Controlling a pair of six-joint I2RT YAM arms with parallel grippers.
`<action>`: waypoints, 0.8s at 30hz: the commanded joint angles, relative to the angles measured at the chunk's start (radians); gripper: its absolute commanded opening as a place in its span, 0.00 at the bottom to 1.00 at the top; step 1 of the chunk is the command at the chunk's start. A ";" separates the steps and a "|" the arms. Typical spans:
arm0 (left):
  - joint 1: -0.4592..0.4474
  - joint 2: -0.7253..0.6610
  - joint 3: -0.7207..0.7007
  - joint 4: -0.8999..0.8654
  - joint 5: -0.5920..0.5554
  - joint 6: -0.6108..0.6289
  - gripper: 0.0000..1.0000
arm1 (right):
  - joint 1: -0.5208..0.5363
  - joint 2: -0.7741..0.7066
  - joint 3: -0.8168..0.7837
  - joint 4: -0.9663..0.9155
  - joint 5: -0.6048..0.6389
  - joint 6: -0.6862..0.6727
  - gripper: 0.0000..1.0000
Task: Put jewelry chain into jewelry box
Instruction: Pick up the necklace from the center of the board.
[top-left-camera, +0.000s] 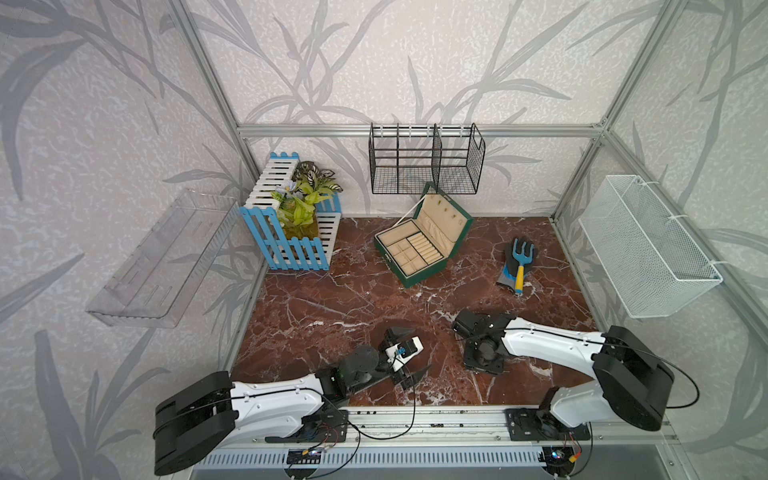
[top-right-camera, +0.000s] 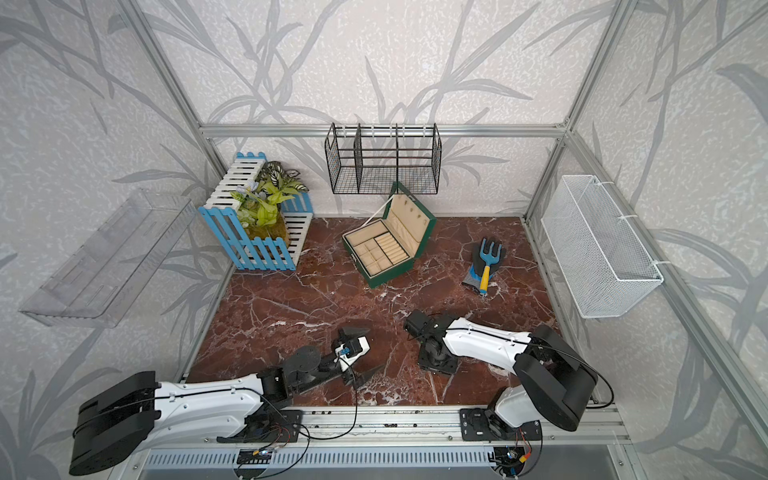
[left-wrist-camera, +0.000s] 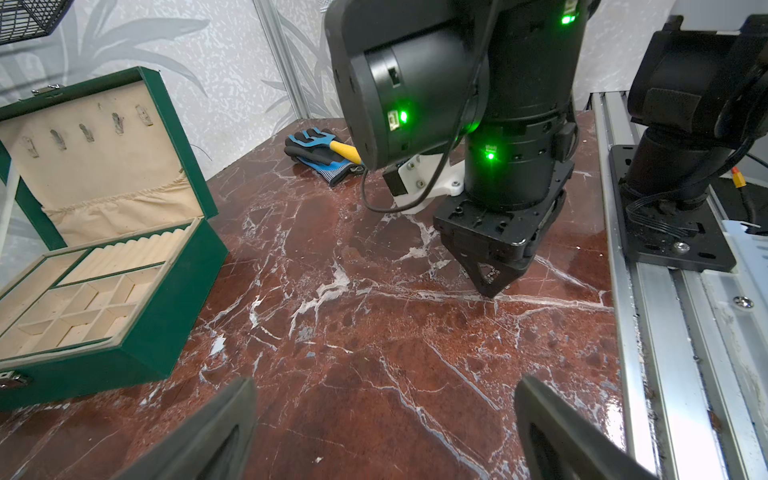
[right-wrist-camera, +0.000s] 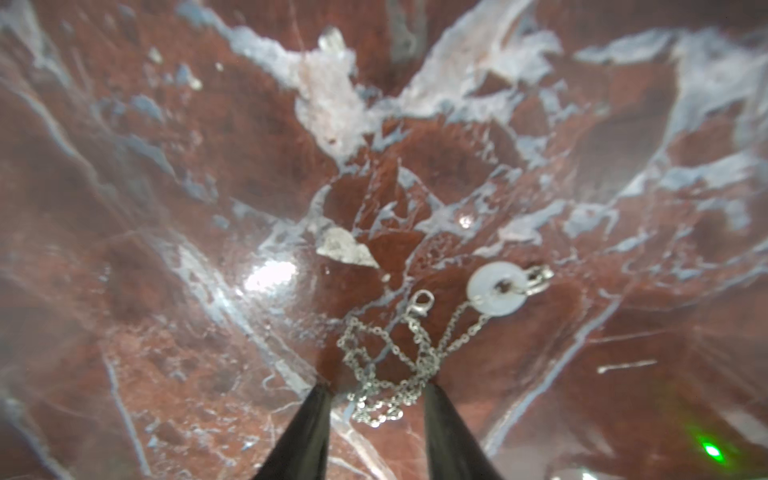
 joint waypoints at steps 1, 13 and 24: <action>-0.006 0.006 0.016 0.029 -0.008 0.006 1.00 | 0.006 0.035 -0.071 0.043 0.022 0.037 0.32; -0.005 0.060 0.015 0.108 0.029 -0.060 1.00 | 0.006 0.018 -0.104 0.078 0.060 -0.019 0.00; -0.006 0.301 0.099 0.246 0.148 -0.058 0.98 | 0.005 -0.211 -0.034 -0.034 0.092 -0.178 0.00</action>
